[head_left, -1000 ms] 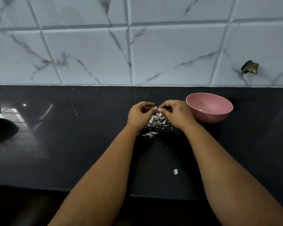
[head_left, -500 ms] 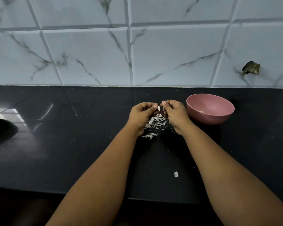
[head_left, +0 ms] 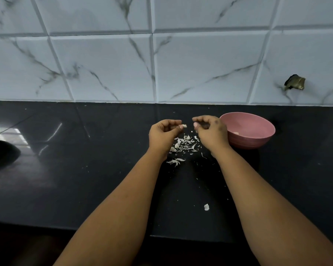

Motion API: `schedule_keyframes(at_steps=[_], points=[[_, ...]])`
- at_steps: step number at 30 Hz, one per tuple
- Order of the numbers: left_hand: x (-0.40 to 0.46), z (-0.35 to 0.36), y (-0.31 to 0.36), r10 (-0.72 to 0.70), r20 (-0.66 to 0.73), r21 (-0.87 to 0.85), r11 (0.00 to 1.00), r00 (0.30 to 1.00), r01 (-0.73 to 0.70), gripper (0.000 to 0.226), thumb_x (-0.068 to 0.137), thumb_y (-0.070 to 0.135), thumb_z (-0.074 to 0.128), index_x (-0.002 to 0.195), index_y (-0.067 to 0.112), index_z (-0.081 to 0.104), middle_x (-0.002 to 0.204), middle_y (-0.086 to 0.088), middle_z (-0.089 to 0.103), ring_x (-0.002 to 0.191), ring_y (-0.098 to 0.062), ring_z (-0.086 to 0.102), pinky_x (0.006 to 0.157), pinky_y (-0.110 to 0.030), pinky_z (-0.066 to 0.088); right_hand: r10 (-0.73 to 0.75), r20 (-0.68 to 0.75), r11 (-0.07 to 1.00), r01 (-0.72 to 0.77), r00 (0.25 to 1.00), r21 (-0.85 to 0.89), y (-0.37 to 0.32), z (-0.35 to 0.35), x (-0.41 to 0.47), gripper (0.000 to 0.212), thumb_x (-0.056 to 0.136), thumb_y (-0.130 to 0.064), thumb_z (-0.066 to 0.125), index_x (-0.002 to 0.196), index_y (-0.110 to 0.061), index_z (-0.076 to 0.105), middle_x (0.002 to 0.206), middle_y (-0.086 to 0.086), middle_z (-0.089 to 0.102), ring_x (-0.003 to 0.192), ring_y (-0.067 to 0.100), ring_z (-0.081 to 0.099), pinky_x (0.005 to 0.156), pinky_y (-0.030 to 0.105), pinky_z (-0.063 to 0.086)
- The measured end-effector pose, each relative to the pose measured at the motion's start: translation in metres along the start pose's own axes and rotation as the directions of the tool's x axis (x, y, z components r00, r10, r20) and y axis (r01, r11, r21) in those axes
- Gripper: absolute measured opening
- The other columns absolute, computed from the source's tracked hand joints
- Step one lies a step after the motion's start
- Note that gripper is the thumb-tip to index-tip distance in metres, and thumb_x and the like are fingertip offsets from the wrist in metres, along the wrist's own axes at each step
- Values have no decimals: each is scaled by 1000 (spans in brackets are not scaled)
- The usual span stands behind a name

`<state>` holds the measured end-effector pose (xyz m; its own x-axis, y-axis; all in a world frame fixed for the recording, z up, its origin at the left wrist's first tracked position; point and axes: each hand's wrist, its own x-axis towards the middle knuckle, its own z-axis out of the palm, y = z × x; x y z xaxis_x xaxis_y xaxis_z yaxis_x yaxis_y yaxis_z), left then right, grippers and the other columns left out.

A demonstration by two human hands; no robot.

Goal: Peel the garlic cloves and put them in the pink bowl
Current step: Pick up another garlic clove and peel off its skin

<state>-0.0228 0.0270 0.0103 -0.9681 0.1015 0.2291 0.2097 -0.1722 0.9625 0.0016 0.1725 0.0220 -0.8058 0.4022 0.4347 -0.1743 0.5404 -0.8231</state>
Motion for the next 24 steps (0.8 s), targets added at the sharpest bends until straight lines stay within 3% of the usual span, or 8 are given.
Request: schedule_keyframes(at_steps=[3, 5, 8, 10, 13, 17, 20, 24], points=[[-2, 3, -1, 164, 8, 228, 960, 986, -161, 25, 81, 5, 78, 102, 16, 71, 79, -2, 75, 77, -11, 73, 76, -25, 58, 181, 143, 946, -212, 973, 246, -4, 8, -4, 11, 91, -25, 66, 82, -19, 70, 80, 5, 72, 66, 13, 67, 72, 31, 58], [-4, 5, -1, 215, 40, 335, 917, 976, -216, 34, 81, 7, 76, 112, 19, 67, 78, 2, 75, 76, -8, 73, 78, -25, 58, 221, 216, 921, -277, 951, 276, -5, 10, -8, 14, 88, -27, 70, 79, -17, 71, 76, 6, 71, 67, 14, 65, 68, 28, 57], [-4, 4, -1, 180, 101, 326, 923, 978, -203, 44, 79, 6, 79, 118, 19, 62, 83, 3, 77, 85, -7, 73, 87, -29, 56, 259, 248, 829, -346, 934, 440, -7, 9, -10, 10, 90, -8, 66, 81, -12, 69, 75, 6, 66, 65, 11, 61, 60, 17, 52], [-4, 4, -1, 141, 118, 288, 943, 983, -169, 45, 80, 5, 78, 120, 16, 60, 88, 1, 77, 89, -8, 72, 89, -30, 56, 244, 188, 833, -305, 951, 461, -4, 7, -6, 19, 91, 2, 61, 84, -15, 66, 76, 5, 65, 67, 13, 61, 61, 17, 53], [-2, 4, -1, 135, 54, 322, 935, 989, -145, 35, 85, 8, 73, 118, 16, 62, 91, 4, 74, 82, -5, 69, 83, -27, 56, 80, 57, 990, -87, 995, 114, 1, 3, 0, 18, 88, -4, 66, 96, -19, 60, 77, 1, 69, 68, 14, 67, 70, 25, 54], [1, 0, -3, 123, -42, 375, 922, 991, -99, 19, 87, 16, 70, 104, 22, 66, 86, 7, 70, 79, -9, 67, 79, -40, 59, -53, 103, 976, 74, 993, -206, 6, -3, 1, 9, 85, -7, 68, 92, -10, 73, 84, 5, 72, 74, 16, 66, 74, 20, 49], [1, 0, -3, 105, -66, 388, 919, 992, -71, 13, 87, 18, 70, 99, 23, 66, 84, 7, 68, 83, -14, 68, 77, -47, 59, -104, 194, 945, 158, 975, -287, 8, -6, 1, 16, 86, -2, 66, 98, -8, 75, 91, 8, 74, 74, 11, 61, 76, 18, 46], [1, 1, -3, 97, -65, 413, 909, 993, -61, 11, 88, 19, 69, 97, 23, 67, 81, 9, 66, 79, -11, 65, 78, -45, 59, -300, 73, 889, 306, 951, -340, -4, -10, 6, 17, 88, -5, 62, 100, -8, 74, 92, 9, 68, 82, 19, 60, 72, 27, 44]])
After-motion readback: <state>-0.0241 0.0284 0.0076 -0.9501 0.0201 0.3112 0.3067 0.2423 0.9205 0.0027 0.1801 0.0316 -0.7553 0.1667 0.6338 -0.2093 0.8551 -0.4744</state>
